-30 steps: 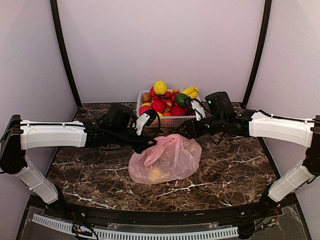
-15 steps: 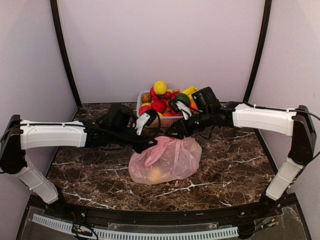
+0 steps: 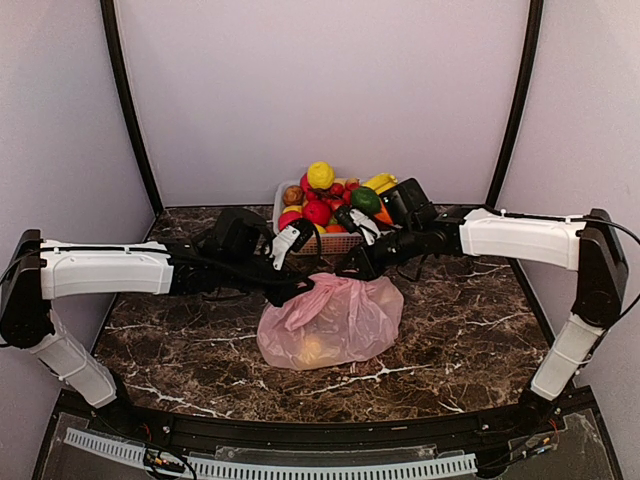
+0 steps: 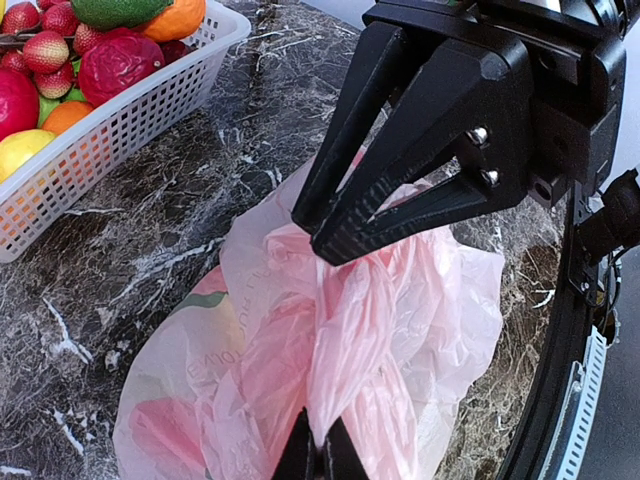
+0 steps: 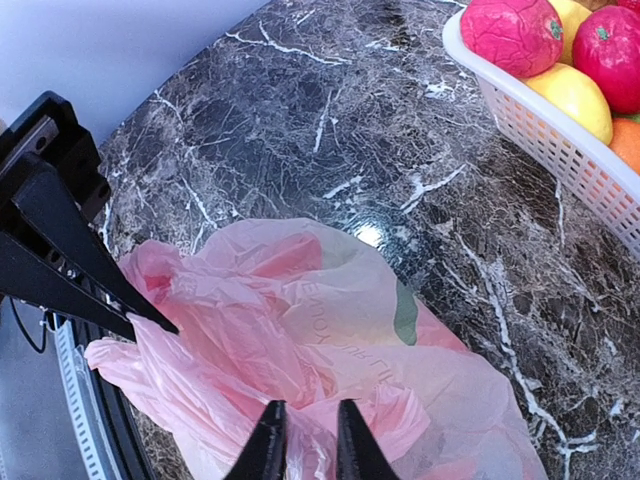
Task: Untie the knot of the plastic bag and take out the fruit
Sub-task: Untie the bag handles from the takeout bag.
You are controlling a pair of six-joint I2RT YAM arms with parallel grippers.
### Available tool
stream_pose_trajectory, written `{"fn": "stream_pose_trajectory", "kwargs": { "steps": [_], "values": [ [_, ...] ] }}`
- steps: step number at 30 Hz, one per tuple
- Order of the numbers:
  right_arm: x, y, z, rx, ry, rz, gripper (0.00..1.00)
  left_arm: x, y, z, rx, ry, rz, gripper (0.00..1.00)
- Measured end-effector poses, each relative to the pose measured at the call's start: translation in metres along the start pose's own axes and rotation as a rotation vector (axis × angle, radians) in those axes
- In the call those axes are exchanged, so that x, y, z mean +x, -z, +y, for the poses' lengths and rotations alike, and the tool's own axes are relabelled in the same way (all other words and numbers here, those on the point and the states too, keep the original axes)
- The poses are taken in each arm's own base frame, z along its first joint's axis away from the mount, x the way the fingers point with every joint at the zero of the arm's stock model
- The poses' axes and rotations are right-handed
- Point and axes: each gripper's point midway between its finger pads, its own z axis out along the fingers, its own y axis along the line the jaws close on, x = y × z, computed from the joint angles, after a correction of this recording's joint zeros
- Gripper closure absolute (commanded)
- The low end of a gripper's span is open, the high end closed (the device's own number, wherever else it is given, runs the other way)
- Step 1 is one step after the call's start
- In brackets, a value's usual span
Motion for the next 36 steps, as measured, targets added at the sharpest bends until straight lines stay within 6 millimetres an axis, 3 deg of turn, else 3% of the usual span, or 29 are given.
{"fn": "stream_pose_trajectory", "kwargs": {
  "steps": [3,16,34,36],
  "values": [
    [0.0,0.0,-0.003,0.018,-0.002,0.0,1.0,0.0,0.0,0.0,-0.001,-0.003,0.001,0.99],
    [-0.009,0.02,-0.031,0.22,-0.09,-0.093,1.0,-0.003,0.001,0.002,-0.014,-0.014,-0.01,0.99],
    [0.004,0.039,-0.058,0.367,-0.295,-0.166,1.0,0.0,0.007,0.005,-0.029,-0.014,-0.023,0.99],
    [0.003,0.04,-0.058,0.367,-0.294,-0.169,0.92,-0.001,0.008,0.005,-0.031,-0.014,-0.026,0.99]
  ]
}}
